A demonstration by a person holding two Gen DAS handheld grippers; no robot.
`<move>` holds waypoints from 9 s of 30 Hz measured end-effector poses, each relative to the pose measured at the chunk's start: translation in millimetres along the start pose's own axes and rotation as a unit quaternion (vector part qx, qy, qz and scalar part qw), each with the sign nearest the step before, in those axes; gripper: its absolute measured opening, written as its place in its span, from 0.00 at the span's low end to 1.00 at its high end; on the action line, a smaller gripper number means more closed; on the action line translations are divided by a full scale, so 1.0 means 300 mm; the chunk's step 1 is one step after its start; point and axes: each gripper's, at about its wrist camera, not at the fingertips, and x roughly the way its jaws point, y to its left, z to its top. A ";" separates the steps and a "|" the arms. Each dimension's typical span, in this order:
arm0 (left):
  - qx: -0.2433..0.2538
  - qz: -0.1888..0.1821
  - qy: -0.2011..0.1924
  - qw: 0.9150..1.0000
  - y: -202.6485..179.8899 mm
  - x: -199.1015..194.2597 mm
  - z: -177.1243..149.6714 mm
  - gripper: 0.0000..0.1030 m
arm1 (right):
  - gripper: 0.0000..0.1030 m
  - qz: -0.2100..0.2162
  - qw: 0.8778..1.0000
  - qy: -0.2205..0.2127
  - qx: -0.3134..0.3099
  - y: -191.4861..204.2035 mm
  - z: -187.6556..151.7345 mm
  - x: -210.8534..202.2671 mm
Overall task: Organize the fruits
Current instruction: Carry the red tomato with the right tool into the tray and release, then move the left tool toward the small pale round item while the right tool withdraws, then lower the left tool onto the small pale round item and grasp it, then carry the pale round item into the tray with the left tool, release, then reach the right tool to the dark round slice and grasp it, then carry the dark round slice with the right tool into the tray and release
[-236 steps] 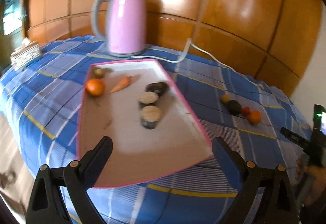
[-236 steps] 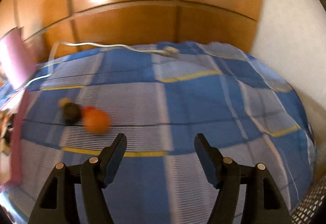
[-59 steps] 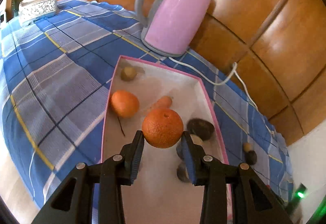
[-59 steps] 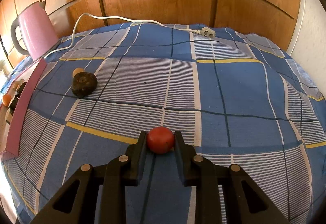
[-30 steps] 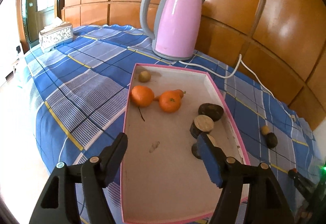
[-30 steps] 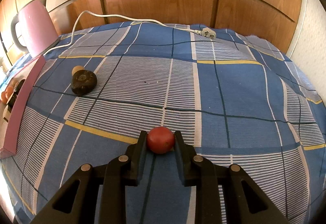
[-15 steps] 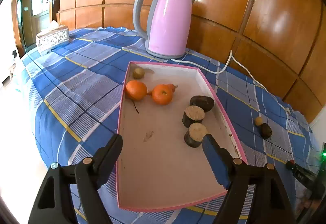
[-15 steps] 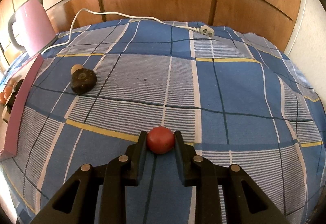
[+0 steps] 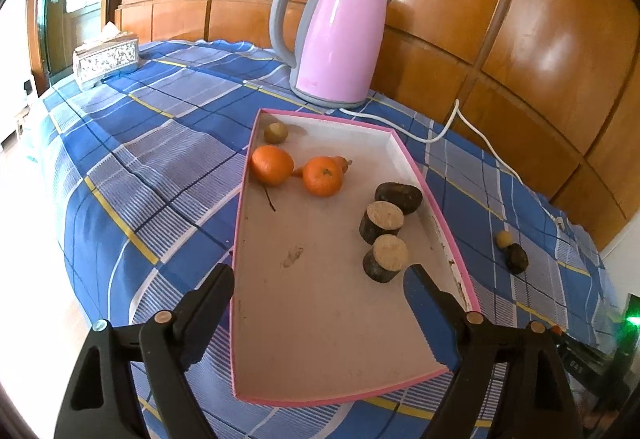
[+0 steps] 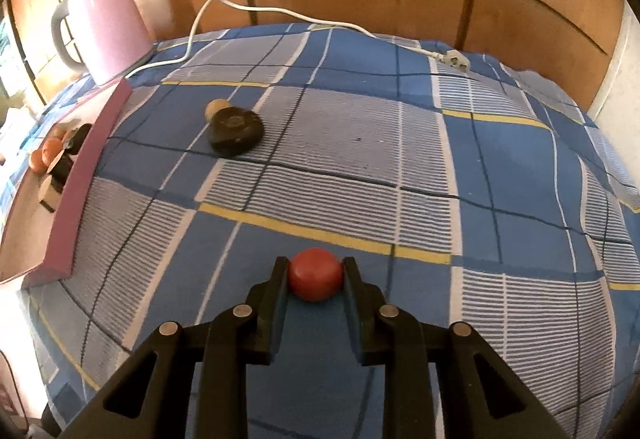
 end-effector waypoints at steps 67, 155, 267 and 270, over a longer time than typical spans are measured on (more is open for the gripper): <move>0.044 0.005 -0.004 0.999 -0.037 -0.017 -0.042 0.86 | 0.35 0.062 0.995 -0.069 -0.046 0.322 0.047 -0.122; 0.087 -0.179 0.225 0.954 -0.761 0.572 0.152 0.23 | 0.72 -0.165 0.966 -0.094 0.176 -0.323 -0.120 -0.010; 0.052 -0.011 -0.002 0.999 -0.062 -0.007 -0.050 0.80 | 0.46 0.031 0.999 -0.009 -0.034 0.181 0.092 0.058; 0.050 -0.011 -0.002 0.999 -0.061 -0.015 -0.050 0.81 | 0.46 0.032 0.999 -0.011 -0.032 0.173 0.069 0.039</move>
